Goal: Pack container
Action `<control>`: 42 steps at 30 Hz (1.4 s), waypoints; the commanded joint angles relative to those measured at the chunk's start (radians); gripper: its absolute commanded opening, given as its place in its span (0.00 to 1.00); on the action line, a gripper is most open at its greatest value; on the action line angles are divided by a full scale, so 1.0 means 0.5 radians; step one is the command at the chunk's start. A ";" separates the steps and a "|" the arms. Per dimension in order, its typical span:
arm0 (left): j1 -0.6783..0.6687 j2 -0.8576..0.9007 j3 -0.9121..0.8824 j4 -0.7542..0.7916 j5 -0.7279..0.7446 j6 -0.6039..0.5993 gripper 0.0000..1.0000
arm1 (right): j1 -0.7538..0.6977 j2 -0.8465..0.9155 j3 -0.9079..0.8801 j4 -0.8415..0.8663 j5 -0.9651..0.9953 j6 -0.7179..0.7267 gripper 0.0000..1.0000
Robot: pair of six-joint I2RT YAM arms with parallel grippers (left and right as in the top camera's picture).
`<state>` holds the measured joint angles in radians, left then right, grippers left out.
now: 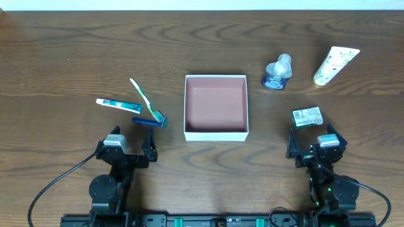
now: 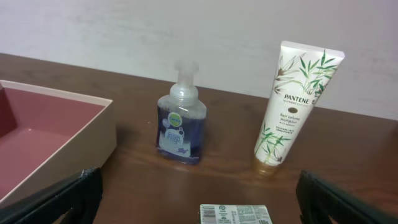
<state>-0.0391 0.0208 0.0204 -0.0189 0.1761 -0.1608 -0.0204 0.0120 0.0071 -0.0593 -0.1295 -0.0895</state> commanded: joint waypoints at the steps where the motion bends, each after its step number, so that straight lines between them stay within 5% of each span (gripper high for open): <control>1: 0.010 0.006 -0.033 -0.071 0.014 -0.003 0.98 | -0.017 -0.009 -0.003 -0.010 0.027 -0.018 0.99; 42: 0.011 0.006 -0.033 -0.071 0.014 -0.003 0.98 | -0.016 -0.009 -0.003 -0.002 -0.034 -0.003 0.99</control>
<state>-0.0391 0.0208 0.0204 -0.0189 0.1761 -0.1608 -0.0204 0.0120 0.0071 -0.0589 -0.1337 -0.0891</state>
